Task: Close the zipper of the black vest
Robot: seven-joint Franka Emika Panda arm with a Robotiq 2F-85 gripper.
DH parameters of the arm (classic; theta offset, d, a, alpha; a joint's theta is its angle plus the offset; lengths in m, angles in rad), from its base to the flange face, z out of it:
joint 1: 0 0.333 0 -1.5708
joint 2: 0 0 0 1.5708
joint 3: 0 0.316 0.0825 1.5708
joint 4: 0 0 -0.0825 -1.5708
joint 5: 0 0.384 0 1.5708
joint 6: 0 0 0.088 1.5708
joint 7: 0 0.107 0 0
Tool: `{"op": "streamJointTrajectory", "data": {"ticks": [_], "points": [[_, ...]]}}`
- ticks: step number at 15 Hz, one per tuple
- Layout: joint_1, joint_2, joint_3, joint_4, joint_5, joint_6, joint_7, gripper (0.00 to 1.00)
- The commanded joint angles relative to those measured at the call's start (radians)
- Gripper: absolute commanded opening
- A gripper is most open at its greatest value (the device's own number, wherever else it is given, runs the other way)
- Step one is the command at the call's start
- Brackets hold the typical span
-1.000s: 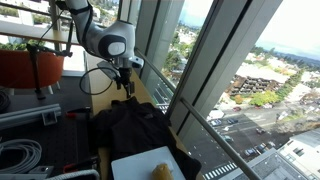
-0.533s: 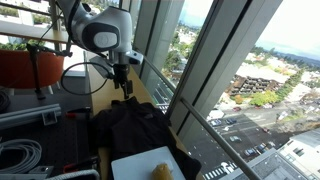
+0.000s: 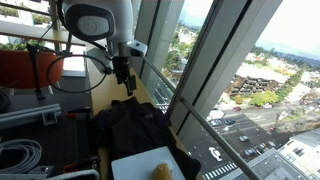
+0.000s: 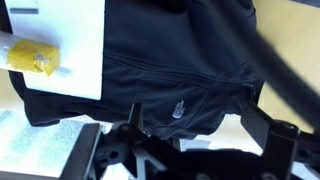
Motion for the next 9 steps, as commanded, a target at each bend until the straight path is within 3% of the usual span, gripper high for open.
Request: {"op": "streamJointTrajectory", "data": {"ticks": [1, 7, 8, 9], "points": [[-0.013, -0.099, -0.025, -0.022, 0.046, -0.061, -0.074, 1.0], [-0.037, -0.168, -0.061, -0.024, 0.024, -0.126, -0.095, 1.0], [-0.051, -0.223, -0.07, -0.065, 0.012, -0.145, -0.101, 1.0], [-0.041, -0.138, -0.051, -0.011, 0.017, -0.11, -0.072, 1.0]]}}
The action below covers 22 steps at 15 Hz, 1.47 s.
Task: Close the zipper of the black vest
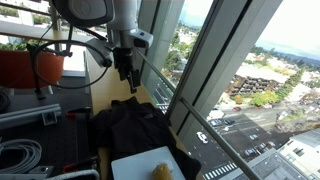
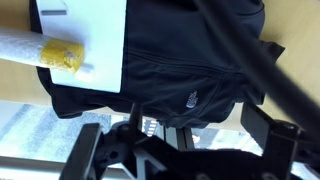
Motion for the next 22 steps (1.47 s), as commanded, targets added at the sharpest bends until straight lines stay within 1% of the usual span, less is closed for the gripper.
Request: {"op": "streamJointTrajectory", "data": {"ticks": [1, 5, 22], "points": [[-0.011, -0.017, 0.003, -0.011, 0.001, -0.01, -0.003, 1.0], [-0.014, -0.059, -0.004, -0.046, -0.001, -0.012, -0.008, 1.0], [-0.014, -0.06, -0.004, -0.047, -0.001, -0.012, -0.008, 1.0]]}}
